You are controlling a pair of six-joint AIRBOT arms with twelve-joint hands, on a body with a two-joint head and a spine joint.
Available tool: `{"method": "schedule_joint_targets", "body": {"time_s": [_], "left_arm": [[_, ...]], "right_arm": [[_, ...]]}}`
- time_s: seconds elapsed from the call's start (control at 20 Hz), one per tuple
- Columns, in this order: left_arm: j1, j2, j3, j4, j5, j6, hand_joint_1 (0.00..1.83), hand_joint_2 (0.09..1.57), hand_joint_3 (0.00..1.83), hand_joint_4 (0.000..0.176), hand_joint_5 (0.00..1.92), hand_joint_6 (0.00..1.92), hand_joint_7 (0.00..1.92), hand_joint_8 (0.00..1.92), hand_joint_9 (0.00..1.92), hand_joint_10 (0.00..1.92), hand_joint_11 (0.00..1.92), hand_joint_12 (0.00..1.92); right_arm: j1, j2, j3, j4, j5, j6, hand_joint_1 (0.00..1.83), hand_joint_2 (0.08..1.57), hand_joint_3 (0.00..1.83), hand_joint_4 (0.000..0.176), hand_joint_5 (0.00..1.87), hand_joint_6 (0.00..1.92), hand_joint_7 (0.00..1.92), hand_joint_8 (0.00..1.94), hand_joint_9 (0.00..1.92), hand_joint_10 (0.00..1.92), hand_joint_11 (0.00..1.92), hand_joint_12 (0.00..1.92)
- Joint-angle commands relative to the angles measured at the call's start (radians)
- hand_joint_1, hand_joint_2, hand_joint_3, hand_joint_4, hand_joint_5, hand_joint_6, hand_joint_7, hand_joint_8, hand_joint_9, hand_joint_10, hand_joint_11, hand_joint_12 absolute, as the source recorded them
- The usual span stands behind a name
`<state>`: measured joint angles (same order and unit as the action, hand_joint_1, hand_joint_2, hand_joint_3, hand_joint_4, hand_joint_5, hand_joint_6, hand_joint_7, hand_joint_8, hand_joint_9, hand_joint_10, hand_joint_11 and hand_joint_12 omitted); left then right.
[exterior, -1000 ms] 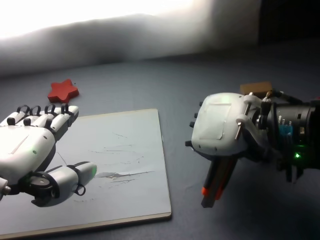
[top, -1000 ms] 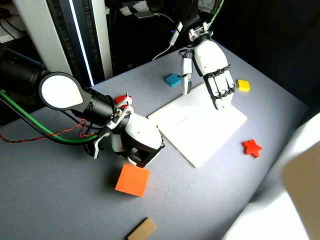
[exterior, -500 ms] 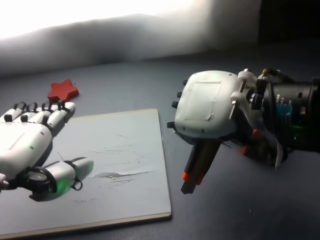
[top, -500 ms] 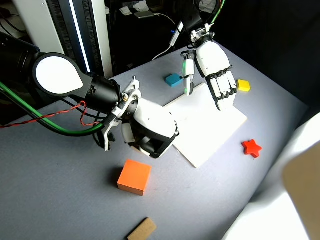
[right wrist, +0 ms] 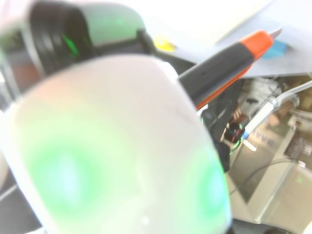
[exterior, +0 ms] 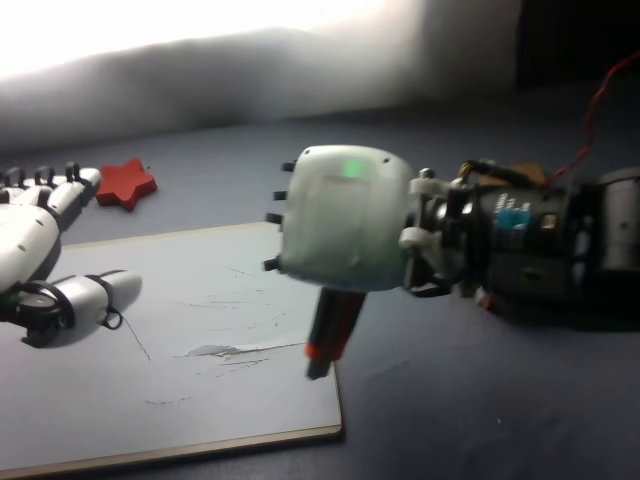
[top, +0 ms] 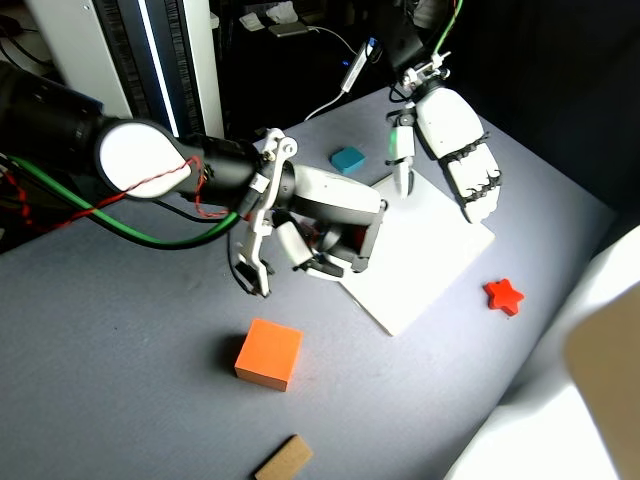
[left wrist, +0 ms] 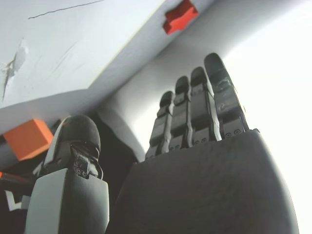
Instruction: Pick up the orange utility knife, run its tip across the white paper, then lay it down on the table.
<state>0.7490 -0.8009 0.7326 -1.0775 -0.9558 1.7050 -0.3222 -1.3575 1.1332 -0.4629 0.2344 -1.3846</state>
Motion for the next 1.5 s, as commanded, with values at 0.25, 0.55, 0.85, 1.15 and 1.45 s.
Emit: {"method": "schedule_joint_targets", "body": {"time_s": [0.25, 0.55, 0.85, 1.15, 1.45], "left_arm": [[-0.007, 0.030, 0.066, 0.043, -0.041, 0.004, 0.19, 1.32, 0.00, 0.023, 0.00, 0.00, 0.07, 0.00, 0.09, 0.00, 0.00, 0.48], [-0.004, 0.031, 0.112, 0.040, -0.028, 0.006, 0.19, 1.32, 0.00, 0.024, 0.00, 0.00, 0.09, 0.00, 0.11, 0.01, 0.00, 0.52], [0.001, 0.031, 0.127, 0.040, -0.020, 0.006, 0.20, 1.31, 0.00, 0.021, 0.00, 0.00, 0.10, 0.01, 0.11, 0.00, 0.00, 0.56], [0.004, 0.029, 0.133, 0.031, -0.020, 0.015, 0.21, 1.32, 0.00, 0.023, 0.00, 0.00, 0.08, 0.00, 0.11, 0.00, 0.00, 0.57], [0.008, 0.024, 0.155, 0.025, -0.014, 0.021, 0.21, 1.32, 0.00, 0.023, 0.00, 0.00, 0.09, 0.00, 0.12, 0.00, 0.00, 0.60]], "right_arm": [[-0.028, -0.131, 0.111, 0.089, 0.233, -0.141, 1.54, 0.96, 0.52, 0.176, 1.38, 1.92, 1.54, 1.94, 1.63, 1.92, 1.68, 1.92], [-0.041, -0.267, 0.249, 0.167, 0.327, -0.249, 1.54, 0.97, 0.51, 0.176, 1.39, 1.92, 1.54, 1.94, 1.63, 1.92, 1.67, 1.92], [-0.044, -0.337, 0.331, 0.171, 0.381, -0.277, 1.53, 0.97, 0.49, 0.176, 1.41, 1.92, 1.56, 1.94, 1.64, 1.92, 1.67, 1.92], [-0.035, -0.392, 0.395, 0.085, 0.429, -0.248, 1.53, 0.98, 0.49, 0.176, 1.41, 1.92, 1.55, 1.94, 1.64, 1.92, 1.68, 1.92], [-0.035, -0.445, 0.465, -0.041, 0.484, -0.212, 1.53, 0.98, 0.48, 0.176, 1.40, 1.92, 1.55, 1.94, 1.64, 1.92, 1.68, 1.92]]}}
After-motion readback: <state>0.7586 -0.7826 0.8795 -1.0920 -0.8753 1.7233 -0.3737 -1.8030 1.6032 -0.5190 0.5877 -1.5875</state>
